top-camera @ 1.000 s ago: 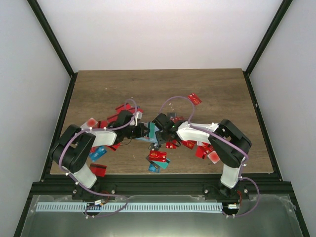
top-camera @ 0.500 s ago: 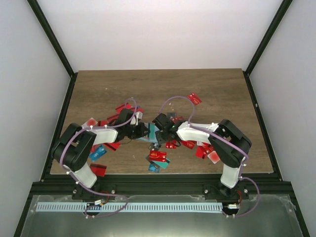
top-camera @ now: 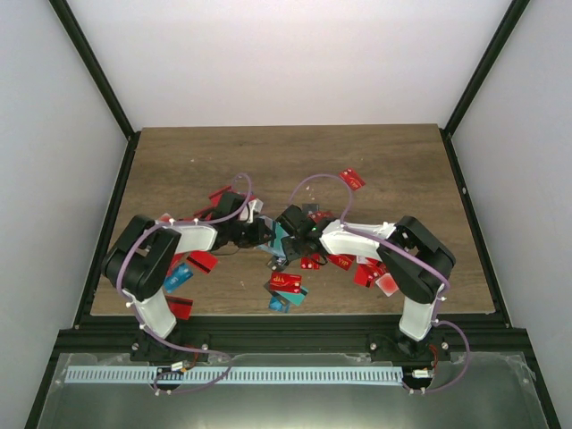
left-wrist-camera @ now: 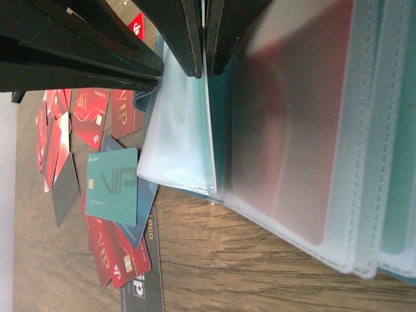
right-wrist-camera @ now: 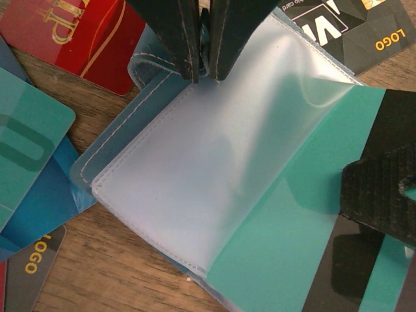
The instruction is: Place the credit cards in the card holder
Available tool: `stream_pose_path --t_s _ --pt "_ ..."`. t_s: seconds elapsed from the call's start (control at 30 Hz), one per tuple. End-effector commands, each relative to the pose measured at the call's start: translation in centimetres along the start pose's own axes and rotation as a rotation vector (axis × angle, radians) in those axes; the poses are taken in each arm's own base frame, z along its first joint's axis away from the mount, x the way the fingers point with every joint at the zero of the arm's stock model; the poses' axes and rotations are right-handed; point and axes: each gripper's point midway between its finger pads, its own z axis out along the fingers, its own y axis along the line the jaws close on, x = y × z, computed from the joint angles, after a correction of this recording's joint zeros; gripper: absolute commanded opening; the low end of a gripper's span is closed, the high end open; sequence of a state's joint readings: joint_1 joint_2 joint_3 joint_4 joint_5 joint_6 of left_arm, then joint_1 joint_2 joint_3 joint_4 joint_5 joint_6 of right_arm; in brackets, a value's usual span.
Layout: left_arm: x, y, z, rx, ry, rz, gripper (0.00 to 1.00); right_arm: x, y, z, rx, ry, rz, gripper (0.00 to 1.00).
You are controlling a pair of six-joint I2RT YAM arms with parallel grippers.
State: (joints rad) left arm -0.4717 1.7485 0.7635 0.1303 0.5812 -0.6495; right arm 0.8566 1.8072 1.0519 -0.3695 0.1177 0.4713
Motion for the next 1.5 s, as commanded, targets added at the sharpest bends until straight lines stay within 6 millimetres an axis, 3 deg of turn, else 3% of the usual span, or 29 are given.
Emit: stream_pose_path --t_s 0.0,0.5,0.8,1.03,1.23,1.37,1.47 --pt "3.6 0.3 0.4 0.0 0.157 0.037 0.04 1.9 -1.4 1.5 0.043 0.071 -0.001 0.01" --pt "4.6 1.1 -0.2 0.015 0.215 0.043 0.04 1.9 -2.1 1.5 0.048 0.07 0.004 0.01" --pt "2.5 -0.1 -1.0 0.11 0.16 0.011 0.04 3.0 -2.5 1.4 0.055 0.088 -0.008 0.01" --pt "2.7 0.3 0.3 0.154 0.182 -0.02 0.04 3.2 -2.5 1.3 0.044 0.092 -0.016 0.01" --pt "2.6 0.8 0.9 0.133 0.187 -0.015 0.04 0.7 -1.7 -0.8 -0.115 0.046 0.037 0.23" --pt "2.6 1.5 0.9 0.093 0.182 -0.007 0.04 -2.0 -1.6 -3.7 -0.277 -0.019 0.102 0.3" --pt "2.5 1.6 0.9 0.082 0.178 -0.002 0.04 -3.5 -3.0 -4.4 -0.266 -0.056 0.142 0.33"
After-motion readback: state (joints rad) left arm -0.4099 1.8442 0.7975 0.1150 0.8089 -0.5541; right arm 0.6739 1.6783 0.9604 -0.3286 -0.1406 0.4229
